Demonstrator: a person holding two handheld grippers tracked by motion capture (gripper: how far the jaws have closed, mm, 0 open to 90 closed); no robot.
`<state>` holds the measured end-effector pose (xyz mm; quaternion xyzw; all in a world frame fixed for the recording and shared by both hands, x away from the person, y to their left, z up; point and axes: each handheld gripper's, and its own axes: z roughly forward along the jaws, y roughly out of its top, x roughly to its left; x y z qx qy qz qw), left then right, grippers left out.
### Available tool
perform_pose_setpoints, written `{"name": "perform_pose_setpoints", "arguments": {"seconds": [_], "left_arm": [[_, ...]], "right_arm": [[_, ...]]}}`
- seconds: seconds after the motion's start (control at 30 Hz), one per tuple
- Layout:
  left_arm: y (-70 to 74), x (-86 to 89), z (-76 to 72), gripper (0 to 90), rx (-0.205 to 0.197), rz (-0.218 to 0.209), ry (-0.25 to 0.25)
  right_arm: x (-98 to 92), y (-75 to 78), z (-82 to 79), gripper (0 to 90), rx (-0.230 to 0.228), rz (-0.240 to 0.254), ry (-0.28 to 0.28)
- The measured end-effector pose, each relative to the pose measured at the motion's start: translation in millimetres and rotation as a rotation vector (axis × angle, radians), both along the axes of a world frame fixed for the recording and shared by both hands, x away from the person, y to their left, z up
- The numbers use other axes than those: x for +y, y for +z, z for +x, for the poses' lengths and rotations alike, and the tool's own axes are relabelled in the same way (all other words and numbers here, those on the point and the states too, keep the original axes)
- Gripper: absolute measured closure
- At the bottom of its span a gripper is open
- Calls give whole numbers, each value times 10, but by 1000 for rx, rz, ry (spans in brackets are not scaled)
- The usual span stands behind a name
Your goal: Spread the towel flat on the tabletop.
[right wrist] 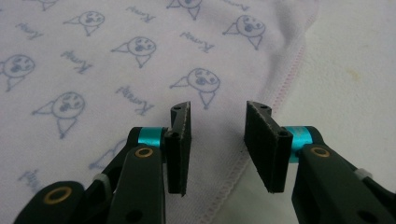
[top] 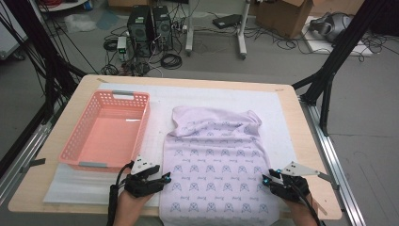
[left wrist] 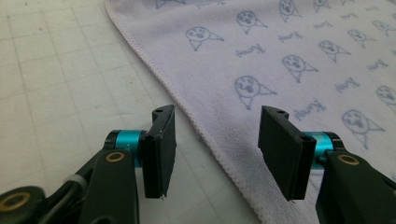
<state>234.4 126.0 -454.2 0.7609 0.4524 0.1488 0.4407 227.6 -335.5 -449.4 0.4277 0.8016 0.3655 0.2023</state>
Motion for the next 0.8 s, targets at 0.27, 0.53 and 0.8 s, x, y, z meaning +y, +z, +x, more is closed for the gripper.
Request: {"name": "perform_pose_setpoints", "arguments": {"seconds": [0.27,0.53,0.8], "left_arm": [[-10,-46,-64,547,-25,31,-8],[26,-67,-155,876,10,47,-49],[11,34,-280,877,21,8,-36]], "right_arm": [[-50,-19,-97,597,-14,9,-31],[-54,-14,-166,871,8,32,-5],[-126,5,-281,873,33,43,16]]}}
